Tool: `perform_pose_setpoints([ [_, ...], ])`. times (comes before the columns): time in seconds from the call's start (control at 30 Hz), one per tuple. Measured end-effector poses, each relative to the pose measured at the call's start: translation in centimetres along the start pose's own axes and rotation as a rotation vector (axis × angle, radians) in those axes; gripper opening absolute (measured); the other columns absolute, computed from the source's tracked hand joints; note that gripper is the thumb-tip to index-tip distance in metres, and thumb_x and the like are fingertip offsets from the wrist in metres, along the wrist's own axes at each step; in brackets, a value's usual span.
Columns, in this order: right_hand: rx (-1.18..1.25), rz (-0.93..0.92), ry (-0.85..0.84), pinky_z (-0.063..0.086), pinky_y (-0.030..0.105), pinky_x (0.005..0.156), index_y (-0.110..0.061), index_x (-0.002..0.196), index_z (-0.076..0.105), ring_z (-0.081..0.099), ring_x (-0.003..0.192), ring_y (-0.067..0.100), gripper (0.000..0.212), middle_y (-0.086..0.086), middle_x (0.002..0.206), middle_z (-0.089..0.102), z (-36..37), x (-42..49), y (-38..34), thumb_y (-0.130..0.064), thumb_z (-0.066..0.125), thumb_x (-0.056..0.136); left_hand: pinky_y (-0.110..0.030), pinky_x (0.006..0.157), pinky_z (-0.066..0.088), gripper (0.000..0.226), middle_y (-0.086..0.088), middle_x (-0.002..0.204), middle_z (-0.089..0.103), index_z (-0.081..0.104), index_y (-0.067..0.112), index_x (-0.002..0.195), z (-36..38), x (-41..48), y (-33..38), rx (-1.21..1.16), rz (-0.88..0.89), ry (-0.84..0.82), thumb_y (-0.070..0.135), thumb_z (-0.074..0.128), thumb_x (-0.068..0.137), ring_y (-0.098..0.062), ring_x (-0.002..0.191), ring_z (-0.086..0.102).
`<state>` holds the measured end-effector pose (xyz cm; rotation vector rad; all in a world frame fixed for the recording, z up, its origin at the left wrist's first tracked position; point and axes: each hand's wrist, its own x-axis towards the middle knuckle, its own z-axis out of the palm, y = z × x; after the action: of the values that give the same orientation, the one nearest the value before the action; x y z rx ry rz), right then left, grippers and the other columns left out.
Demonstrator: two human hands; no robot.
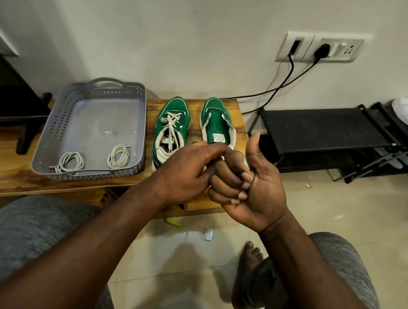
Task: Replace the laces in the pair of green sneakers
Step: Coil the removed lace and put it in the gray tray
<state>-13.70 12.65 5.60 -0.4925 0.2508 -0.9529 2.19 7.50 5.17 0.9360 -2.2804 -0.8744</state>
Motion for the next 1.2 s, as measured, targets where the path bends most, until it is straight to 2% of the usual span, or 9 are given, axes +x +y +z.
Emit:
perform_pose_setpoints([
  [0.1,0.036,-0.005,-0.02,0.016,0.026,0.045,-0.014,0.058,0.051,0.012,0.042,0.011,0.072,-0.002,0.05,0.025,0.0,0.0,0.1,-0.064,0.028,0.105,-0.05,0.084,0.052,0.032,-0.005,0.103,0.069,0.071,0.011,0.115,0.4,0.0,0.1,-0.082,0.029,0.022,0.02,0.047,0.096,-0.022,0.098,0.066],
  [0.23,0.061,-0.026,-0.031,0.019,0.026,0.045,-0.013,0.06,0.053,0.018,0.042,0.01,0.074,-0.002,0.05,0.025,-0.3,0.0,-0.1,-0.064,0.027,0.106,-0.051,0.084,0.051,0.033,-0.005,0.1,0.061,0.07,0.009,0.122,0.6,0.1,0.0,-0.104,0.004,0.0,0.012,0.051,0.095,-0.021,0.096,0.063],
  [0.33,0.069,-0.034,-0.026,0.018,0.026,0.045,-0.013,0.061,0.053,0.021,0.042,0.009,0.074,-0.002,0.05,0.025,-0.4,-0.2,-0.4,-0.065,0.027,0.106,-0.049,0.082,0.051,0.039,-0.003,0.099,0.055,0.069,0.016,0.126,0.3,0.3,0.0,-0.052,0.015,-0.045,0.013,0.051,0.092,-0.019,0.096,0.058],
  [0.47,0.064,-0.064,-0.025,0.027,0.025,0.047,-0.011,0.067,0.054,0.03,0.044,0.01,0.073,-0.001,0.053,0.032,-0.5,-0.3,-0.4,-0.065,0.026,0.106,-0.05,0.076,0.051,0.031,0.001,0.099,0.05,0.072,0.025,0.113,0.7,0.2,-0.6,0.02,0.025,0.056,0.015,0.052,0.092,-0.02,0.093,0.055],
  [0.63,0.025,-0.178,0.024,0.054,0.036,0.078,-0.004,0.104,0.069,0.069,0.082,0.025,0.088,0.009,0.088,0.069,-1.2,-0.3,-0.5,-0.08,0.028,0.095,-0.047,0.087,0.054,0.017,0.002,0.106,0.066,0.072,0.017,0.104,1.6,0.1,-0.6,-0.103,-0.208,-0.035,0.007,0.062,0.095,-0.015,0.099,0.063],
  [0.77,-0.003,-0.296,0.076,0.044,0.045,0.108,-0.003,0.13,0.064,0.065,0.124,0.036,0.101,0.015,0.122,0.071,-2.3,-0.4,-1.5,-0.086,0.02,0.093,-0.044,0.095,0.054,0.019,0.011,0.097,0.077,0.078,0.035,0.093,1.8,-0.1,-0.1,-0.138,-0.406,-0.206,0.026,0.064,0.102,-0.006,0.095,0.068],
  [0.9,-0.067,-0.378,0.165,0.032,0.049,0.122,0.0,0.148,0.049,0.044,0.148,0.04,0.11,0.022,0.15,0.054,-3.0,-0.2,-2.3,-0.087,0.015,0.092,-0.048,0.102,0.052,0.026,0.006,0.09,0.079,0.081,0.025,0.086,0.9,0.0,0.3,-0.296,-0.453,-0.255,0.022,0.061,0.102,-0.013,0.094,0.073],
  [1.03,-0.111,-0.416,0.231,0.023,0.052,0.128,0.004,0.158,0.034,0.038,0.152,0.041,0.114,0.026,0.16,0.042,-3.7,0.1,-2.7,-0.087,0.012,0.093,-0.034,0.095,0.053,0.027,0.0,0.085,0.08,0.08,0.006,0.088,0.0,0.0,0.5,-0.413,-0.487,-0.238,0.007,0.056,0.101,-0.022,0.087,0.073],
  [1.2,-0.251,-0.366,0.351,0.024,0.057,0.128,0.007,0.153,0.041,0.047,0.145,0.043,0.113,0.03,0.153,0.05,-4.7,0.5,-2.2,-0.085,0.01,0.094,-0.021,0.078,0.052,0.03,-0.008,0.078,0.077,0.077,-0.005,0.084,-1.3,-0.2,1.1,-0.586,-0.399,-0.16,0.008,0.054,0.099,-0.021,0.074,0.067],
])
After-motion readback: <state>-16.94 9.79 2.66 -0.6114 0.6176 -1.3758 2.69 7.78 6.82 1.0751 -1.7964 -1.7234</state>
